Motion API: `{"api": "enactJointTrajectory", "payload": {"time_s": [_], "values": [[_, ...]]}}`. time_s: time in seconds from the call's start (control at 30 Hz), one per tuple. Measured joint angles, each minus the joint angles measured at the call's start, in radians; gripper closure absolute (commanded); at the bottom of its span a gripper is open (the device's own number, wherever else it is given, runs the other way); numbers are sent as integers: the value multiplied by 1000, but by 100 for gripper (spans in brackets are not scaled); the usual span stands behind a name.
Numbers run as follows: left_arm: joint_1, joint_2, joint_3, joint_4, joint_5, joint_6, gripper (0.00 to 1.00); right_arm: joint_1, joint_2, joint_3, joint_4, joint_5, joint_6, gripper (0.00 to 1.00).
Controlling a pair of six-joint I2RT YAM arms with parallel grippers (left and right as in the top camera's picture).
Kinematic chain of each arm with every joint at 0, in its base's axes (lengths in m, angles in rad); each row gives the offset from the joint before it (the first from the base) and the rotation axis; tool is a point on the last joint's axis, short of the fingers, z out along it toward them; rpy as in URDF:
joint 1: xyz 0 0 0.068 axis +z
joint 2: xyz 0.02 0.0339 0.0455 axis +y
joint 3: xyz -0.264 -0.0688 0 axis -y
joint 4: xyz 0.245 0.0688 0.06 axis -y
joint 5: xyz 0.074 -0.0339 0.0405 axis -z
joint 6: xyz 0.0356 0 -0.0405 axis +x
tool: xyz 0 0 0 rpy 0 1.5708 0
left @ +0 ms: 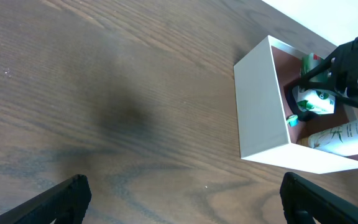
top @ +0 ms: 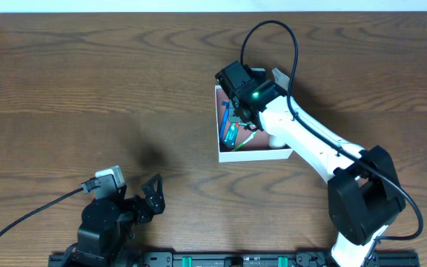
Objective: Pack container
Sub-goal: 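Lower the soap into the box beside the toothpaste and release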
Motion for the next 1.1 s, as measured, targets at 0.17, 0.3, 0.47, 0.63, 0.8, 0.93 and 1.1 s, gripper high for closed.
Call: {"api": "enactJointTrajectory", "payload": {"time_s": [0.17,0.3,0.47,0.63,0.8,0.93,1.1], "values": [[0,0,0,0,0,0,2,-6,2,-6,14,5,-4,59],[0,0,0,0,0,0,2,-8,30,-6,24,5,-7,58],[0,0,0,0,0,0,2,-13,86,-6,24,5,-10,57],[0,0,0,0,0,0,2,-15,110,-11,24,4,-10,54],[0,0,0,0,0,0,2,-16,110,-11,26,4,-10,51],[0,0,0,0,0,0,2,-21,110,-11,23,3,-12,49],[0,0,0,0,0,0,2,-22,110,-11,23,3,-14,41]]}}
